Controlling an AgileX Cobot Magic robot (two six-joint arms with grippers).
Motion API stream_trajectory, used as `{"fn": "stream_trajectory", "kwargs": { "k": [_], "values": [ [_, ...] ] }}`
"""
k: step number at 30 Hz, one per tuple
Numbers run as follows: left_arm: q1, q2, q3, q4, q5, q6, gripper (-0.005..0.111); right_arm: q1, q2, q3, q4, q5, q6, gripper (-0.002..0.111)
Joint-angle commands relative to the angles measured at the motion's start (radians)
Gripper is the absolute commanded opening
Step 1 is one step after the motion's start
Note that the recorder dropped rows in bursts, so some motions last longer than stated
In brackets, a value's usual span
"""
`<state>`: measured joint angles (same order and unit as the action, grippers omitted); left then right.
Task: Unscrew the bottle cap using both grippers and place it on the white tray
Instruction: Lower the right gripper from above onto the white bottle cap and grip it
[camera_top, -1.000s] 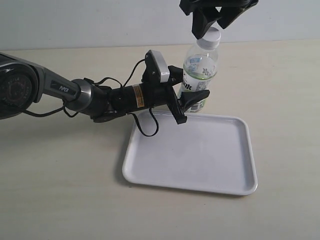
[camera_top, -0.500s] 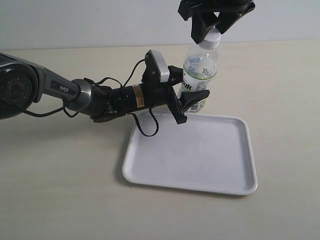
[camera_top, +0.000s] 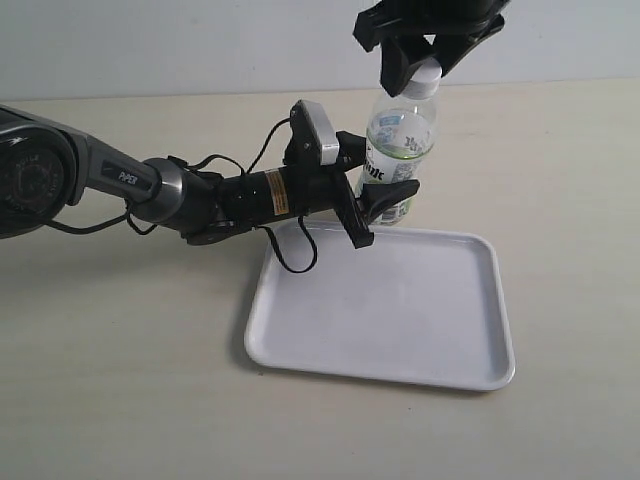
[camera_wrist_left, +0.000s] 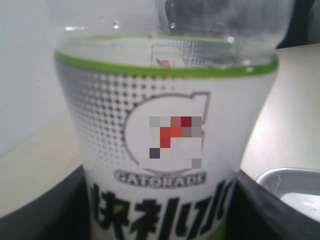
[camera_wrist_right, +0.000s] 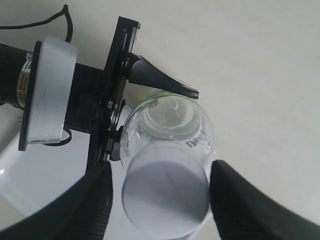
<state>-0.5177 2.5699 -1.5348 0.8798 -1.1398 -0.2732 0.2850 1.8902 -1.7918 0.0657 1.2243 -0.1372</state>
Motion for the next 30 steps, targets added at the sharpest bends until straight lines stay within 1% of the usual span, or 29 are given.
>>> {"fn": "stream_trajectory", "kwargs": {
  "k": [1, 3, 5, 7, 11, 12, 17, 26, 30],
  "values": [
    [-0.002, -0.015, -0.006, 0.001, 0.012, 0.009, 0.0, 0.001, -0.003, -0.007, 0.004, -0.003, 0.004, 0.052],
    [-0.002, -0.015, -0.006, 0.001, 0.012, 0.009, 0.0, 0.001, -0.003, -0.007, 0.004, -0.003, 0.004, 0.049],
    [-0.002, -0.015, -0.006, 0.001, 0.012, 0.009, 0.0, 0.001, -0.003, -0.007, 0.004, -0.003, 0.004, 0.043],
    [-0.002, -0.015, -0.006, 0.001, 0.012, 0.009, 0.0, 0.001, -0.003, -0.007, 0.004, -0.003, 0.008, 0.032],
    [-0.002, -0.015, -0.006, 0.001, 0.012, 0.009, 0.0, 0.001, -0.003, -0.007, 0.004, -0.003, 0.004, 0.001],
    [-0.002, -0.015, -0.006, 0.001, 0.012, 0.009, 0.0, 0.001, -0.003, -0.007, 0.004, -0.003, 0.0, 0.0],
    [-0.002, -0.015, -0.006, 0.001, 0.012, 0.009, 0.0, 0.001, -0.003, -0.007, 0.004, -0.003, -0.041, 0.0],
    [-0.002, -0.015, -0.006, 0.001, 0.012, 0.006, 0.0, 0.001, -0.003, -0.007, 0.006, -0.003, -0.208, 0.0],
    [-0.002, -0.015, -0.006, -0.002, 0.012, 0.006, 0.0, 0.001, -0.003, -0.007, 0.006, -0.003, -0.249, 0.0]
  ]
}}
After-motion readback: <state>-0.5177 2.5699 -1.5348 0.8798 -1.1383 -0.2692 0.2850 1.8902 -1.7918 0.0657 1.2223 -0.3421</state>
